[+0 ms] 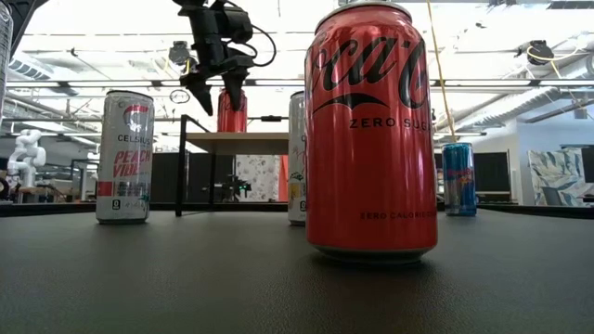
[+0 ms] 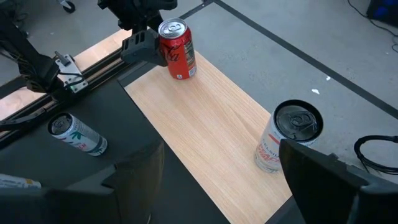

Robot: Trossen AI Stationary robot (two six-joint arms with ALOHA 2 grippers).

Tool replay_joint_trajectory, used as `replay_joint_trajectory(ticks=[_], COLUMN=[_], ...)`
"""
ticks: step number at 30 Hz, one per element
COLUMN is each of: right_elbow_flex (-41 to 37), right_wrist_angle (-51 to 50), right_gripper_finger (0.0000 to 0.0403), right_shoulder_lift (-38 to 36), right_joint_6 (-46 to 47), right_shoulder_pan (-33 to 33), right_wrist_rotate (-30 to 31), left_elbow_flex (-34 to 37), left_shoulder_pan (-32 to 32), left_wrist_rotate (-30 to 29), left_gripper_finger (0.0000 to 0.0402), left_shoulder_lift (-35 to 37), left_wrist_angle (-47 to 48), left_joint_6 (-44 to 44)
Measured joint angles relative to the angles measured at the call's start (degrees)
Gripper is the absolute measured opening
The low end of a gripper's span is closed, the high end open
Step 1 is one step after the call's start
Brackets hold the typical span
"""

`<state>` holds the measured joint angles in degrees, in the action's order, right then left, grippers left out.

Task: Place canned beverage on shelf
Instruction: Put the top red soda can on the shelf

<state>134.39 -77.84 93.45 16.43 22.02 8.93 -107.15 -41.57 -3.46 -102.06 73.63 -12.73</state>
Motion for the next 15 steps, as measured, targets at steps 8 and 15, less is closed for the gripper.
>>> replay_joint_trajectory(ticks=[8,15], right_elbow_flex=[0.0,0.0], right_wrist_angle=[0.0,0.02], right_gripper_finger=[0.0303,0.0303], right_shoulder_lift=[0.0,0.0], right_joint_6=[0.0,0.0], right_shoulder_pan=[0.0,0.0], right_wrist_rotate=[0.0,0.0], left_elbow_flex=[-0.01,-0.01], left_shoulder_pan=[1.15,1.48], left_wrist_rotate=[0.0,0.31], left_gripper_finger=[0.04,0.04], left_shoulder_lift=[0.02,0.04], left_wrist_angle=[0.2,0.87], left_joint_6=[-0.03,0.21])
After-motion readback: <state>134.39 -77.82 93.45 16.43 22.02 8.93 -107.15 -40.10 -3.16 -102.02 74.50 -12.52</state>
